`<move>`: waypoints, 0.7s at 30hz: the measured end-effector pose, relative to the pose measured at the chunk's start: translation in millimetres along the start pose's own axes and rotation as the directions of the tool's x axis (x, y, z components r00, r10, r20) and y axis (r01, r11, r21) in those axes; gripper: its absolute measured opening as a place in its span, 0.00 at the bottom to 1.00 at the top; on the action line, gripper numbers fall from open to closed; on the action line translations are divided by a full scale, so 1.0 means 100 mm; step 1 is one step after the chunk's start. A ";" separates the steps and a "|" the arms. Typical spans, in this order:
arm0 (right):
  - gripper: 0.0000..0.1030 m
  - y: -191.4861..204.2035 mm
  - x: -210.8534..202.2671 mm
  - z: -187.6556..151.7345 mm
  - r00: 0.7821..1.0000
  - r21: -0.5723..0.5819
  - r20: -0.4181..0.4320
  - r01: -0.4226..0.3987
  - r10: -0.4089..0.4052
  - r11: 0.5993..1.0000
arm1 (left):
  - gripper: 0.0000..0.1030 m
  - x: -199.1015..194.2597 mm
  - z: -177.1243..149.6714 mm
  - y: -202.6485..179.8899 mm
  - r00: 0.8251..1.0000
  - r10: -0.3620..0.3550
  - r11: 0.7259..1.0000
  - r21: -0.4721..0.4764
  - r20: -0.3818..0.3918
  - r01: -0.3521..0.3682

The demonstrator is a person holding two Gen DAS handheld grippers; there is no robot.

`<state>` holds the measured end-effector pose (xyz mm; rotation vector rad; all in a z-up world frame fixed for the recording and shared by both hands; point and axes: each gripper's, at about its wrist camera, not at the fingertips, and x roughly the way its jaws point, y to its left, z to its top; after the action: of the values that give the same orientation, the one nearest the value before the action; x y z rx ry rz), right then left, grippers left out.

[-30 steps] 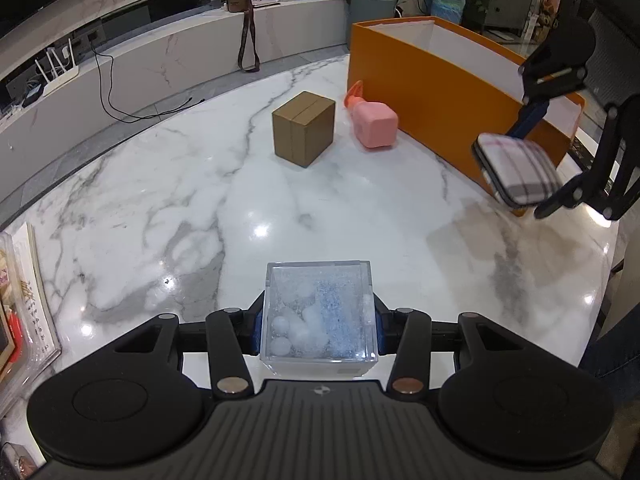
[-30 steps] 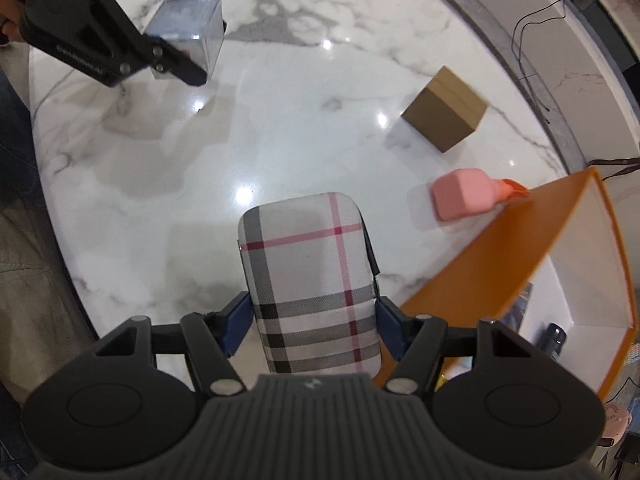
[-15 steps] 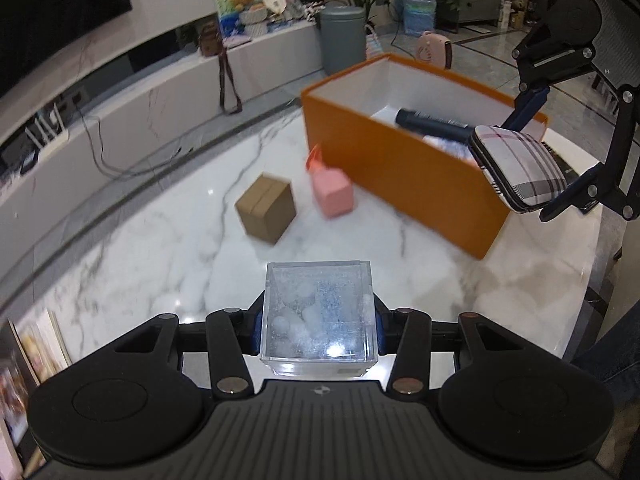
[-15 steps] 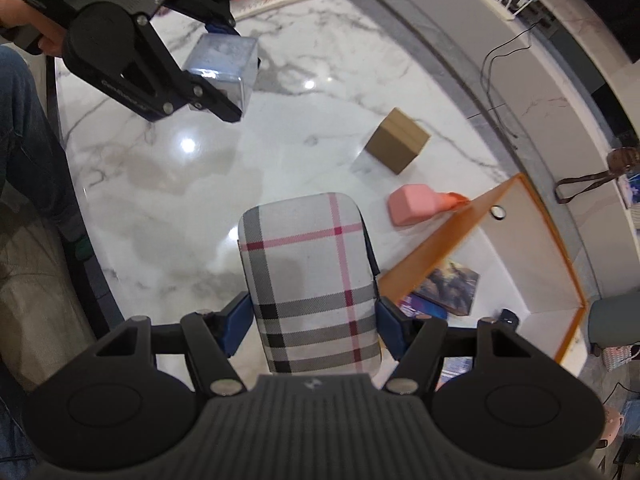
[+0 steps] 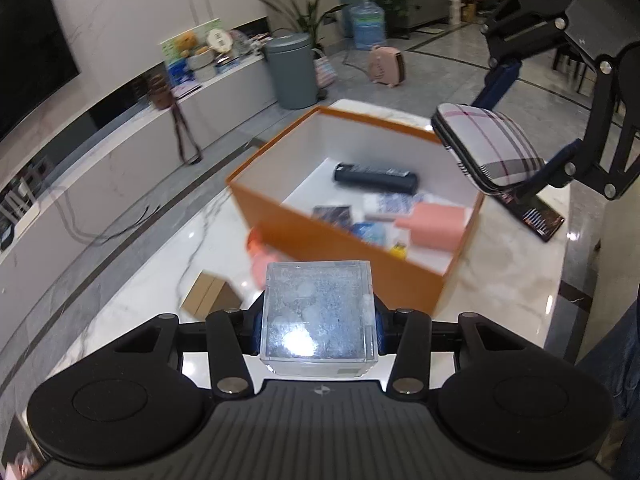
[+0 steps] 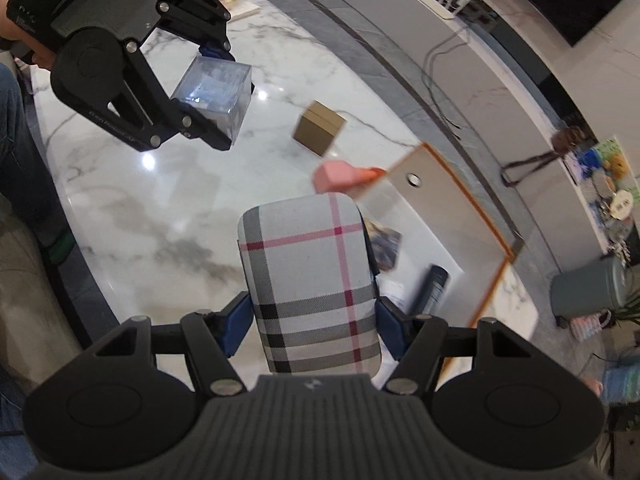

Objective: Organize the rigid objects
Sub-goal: 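Carry the clear cube and plaid case with both tools over the orange box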

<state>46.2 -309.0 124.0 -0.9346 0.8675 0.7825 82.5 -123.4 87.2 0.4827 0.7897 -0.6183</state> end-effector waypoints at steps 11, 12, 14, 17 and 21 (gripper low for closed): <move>0.65 -0.26 -0.15 -0.21 0.997 0.044 -0.017 0.074 -0.073 0.996 | 0.52 0.24 0.49 -0.31 0.998 -0.050 0.996 0.078 0.029 0.047; 0.65 -0.28 -0.14 -0.22 0.997 0.048 -0.019 0.076 -0.076 0.996 | 0.52 0.28 0.54 -0.32 0.998 -0.053 0.995 0.081 0.026 0.050; 0.65 -0.33 -0.08 -0.24 0.997 0.061 -0.026 0.078 -0.076 0.995 | 0.52 0.34 0.60 -0.32 0.998 -0.056 0.995 0.080 0.023 0.054; 0.65 -0.42 0.05 -0.25 0.997 0.086 -0.032 0.073 -0.071 0.994 | 0.52 0.49 0.69 -0.30 0.998 -0.064 0.995 0.075 0.012 0.063; 0.65 -0.51 0.30 -0.27 0.997 0.112 -0.047 0.059 -0.054 0.992 | 0.52 0.73 0.77 -0.30 0.998 -0.066 0.994 0.091 -0.016 0.067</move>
<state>95.7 -347.6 106.2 -0.8747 0.9107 0.6586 141.0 -216.4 72.9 0.5461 0.7944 -0.7158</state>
